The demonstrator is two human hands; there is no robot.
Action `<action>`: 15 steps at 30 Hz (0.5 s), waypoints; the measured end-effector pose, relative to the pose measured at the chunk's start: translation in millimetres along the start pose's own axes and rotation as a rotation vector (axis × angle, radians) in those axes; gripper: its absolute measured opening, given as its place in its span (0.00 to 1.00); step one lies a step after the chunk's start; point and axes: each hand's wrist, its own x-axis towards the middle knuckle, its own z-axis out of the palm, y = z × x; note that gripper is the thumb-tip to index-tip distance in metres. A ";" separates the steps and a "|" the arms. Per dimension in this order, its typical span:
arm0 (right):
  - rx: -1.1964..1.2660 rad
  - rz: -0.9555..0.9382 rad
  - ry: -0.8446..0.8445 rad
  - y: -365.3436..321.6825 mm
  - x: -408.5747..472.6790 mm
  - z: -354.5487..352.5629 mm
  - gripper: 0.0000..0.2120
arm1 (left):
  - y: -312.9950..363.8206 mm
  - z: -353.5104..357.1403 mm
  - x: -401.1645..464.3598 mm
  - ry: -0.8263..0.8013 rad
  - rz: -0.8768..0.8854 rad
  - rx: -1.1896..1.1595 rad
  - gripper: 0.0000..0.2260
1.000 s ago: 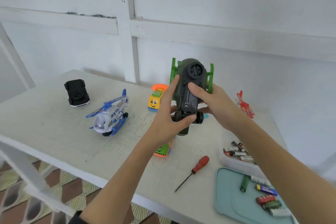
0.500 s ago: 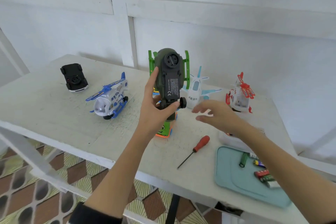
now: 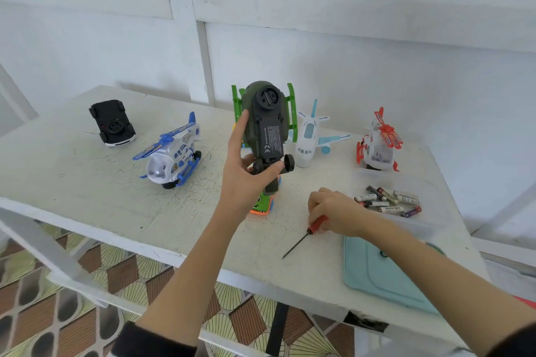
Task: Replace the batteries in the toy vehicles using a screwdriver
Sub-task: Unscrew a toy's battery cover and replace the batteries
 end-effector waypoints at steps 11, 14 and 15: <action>0.592 0.073 0.472 -5.7 -39.9 -93.0 0.08 | 3.7 -16.6 25.5 0.016 0.022 0.032 0.40; 0.702 0.123 0.580 -16.4 -48.2 -113.4 0.07 | 1.7 -18.0 27.9 0.018 0.027 0.032 0.41; 0.710 0.121 0.616 -20.0 -49.4 -117.6 0.06 | 0.6 -17.8 28.1 0.011 0.026 0.031 0.41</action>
